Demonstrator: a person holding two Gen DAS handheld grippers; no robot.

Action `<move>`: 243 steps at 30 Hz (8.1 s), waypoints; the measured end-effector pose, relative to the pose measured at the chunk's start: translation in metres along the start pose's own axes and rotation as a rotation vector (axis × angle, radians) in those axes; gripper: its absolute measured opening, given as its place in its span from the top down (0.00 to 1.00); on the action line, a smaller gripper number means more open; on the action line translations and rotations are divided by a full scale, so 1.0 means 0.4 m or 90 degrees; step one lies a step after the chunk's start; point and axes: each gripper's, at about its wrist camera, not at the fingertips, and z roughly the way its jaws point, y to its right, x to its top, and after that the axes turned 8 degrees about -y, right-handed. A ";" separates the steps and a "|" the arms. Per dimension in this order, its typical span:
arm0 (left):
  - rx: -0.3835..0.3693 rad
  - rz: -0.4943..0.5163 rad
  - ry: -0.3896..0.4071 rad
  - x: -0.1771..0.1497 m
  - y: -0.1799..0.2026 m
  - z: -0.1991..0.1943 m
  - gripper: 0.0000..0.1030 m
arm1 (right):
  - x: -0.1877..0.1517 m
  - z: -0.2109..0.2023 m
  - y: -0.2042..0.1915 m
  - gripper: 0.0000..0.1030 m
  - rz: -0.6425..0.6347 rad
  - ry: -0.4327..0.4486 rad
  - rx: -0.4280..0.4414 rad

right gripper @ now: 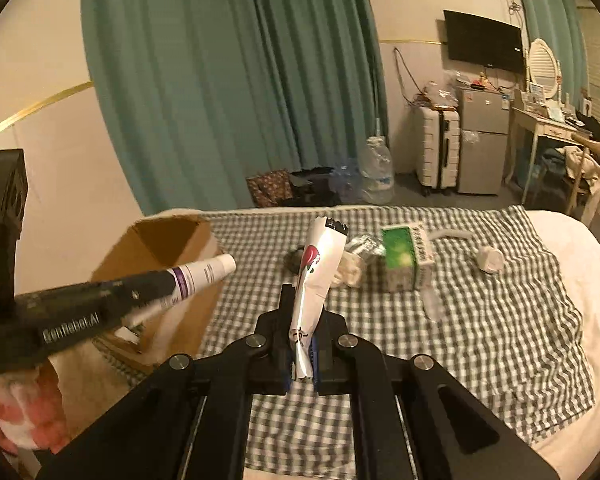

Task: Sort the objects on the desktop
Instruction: 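Carry the sachet and toothpaste tube over the cardboard box and release both, then move both grippers back toward the green-white medicine box and white cloth, then grasp the green-white medicine box with the right gripper while the left grasps the white cloth, then carry the medicine box and white cloth over the cardboard box with both grippers, then open both grippers to drop the box and cloth into the cardboard box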

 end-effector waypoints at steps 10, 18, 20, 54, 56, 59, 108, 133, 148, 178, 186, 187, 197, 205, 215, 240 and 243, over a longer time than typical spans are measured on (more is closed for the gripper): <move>0.067 -0.025 0.033 0.048 -0.144 -0.103 0.91 | 0.071 0.020 -0.156 0.94 -0.060 0.000 0.058; 0.103 -0.073 0.031 0.043 -0.300 -0.106 0.91 | 0.102 0.123 -0.312 0.94 -0.115 -0.046 0.103; 0.106 -0.083 0.027 0.033 -0.343 -0.099 0.91 | 0.103 0.159 -0.346 0.94 -0.123 -0.063 0.119; 0.217 -0.047 0.138 -0.073 -0.438 -0.064 0.00 | 0.104 0.300 -0.294 0.23 0.011 -0.040 0.149; 0.212 -0.038 0.156 -0.069 -0.391 -0.089 0.00 | 0.100 0.241 -0.246 0.18 0.028 -0.006 0.132; 0.161 -0.038 0.145 -0.061 -0.322 -0.099 0.00 | 0.087 0.160 -0.155 0.13 0.047 0.036 0.106; 0.110 0.025 -0.063 0.000 0.072 0.804 0.00 | -0.007 0.584 0.385 0.12 -0.012 -0.020 -0.149; 0.099 0.077 -0.059 0.079 0.126 0.901 0.28 | 0.015 0.665 0.372 0.12 0.018 -0.059 -0.135; 0.055 0.078 -0.093 0.060 0.082 0.780 0.87 | -0.006 0.562 0.429 0.21 0.085 -0.054 -0.117; 0.088 0.114 -0.022 0.069 0.001 0.038 0.87 | 0.035 0.018 -0.037 0.22 -0.029 0.044 -0.076; 0.109 0.063 -0.006 0.122 -0.150 -0.103 0.87 | 0.110 -0.017 -0.212 0.22 -0.081 0.076 -0.026; 0.113 0.052 -0.001 0.123 -0.176 -0.115 0.87 | 0.117 -0.014 -0.238 0.22 -0.090 0.077 -0.020; 0.103 -0.039 -0.001 0.087 -0.401 -0.120 0.87 | 0.126 0.074 -0.437 0.22 -0.154 0.044 0.025; 0.129 -0.076 -0.013 0.055 -0.550 -0.066 0.87 | 0.122 0.205 -0.549 0.22 -0.177 -0.004 0.054; 0.129 -0.083 -0.039 0.011 -0.644 0.005 0.87 | 0.119 0.351 -0.599 0.22 -0.179 -0.054 0.057; 0.197 -0.034 -0.010 -0.022 -0.510 -0.023 0.10 | 0.127 0.229 -0.488 0.14 -0.115 0.011 0.015; 0.175 -0.036 0.005 -0.021 -0.448 -0.050 0.07 | 0.117 0.185 -0.419 0.14 -0.099 0.022 0.003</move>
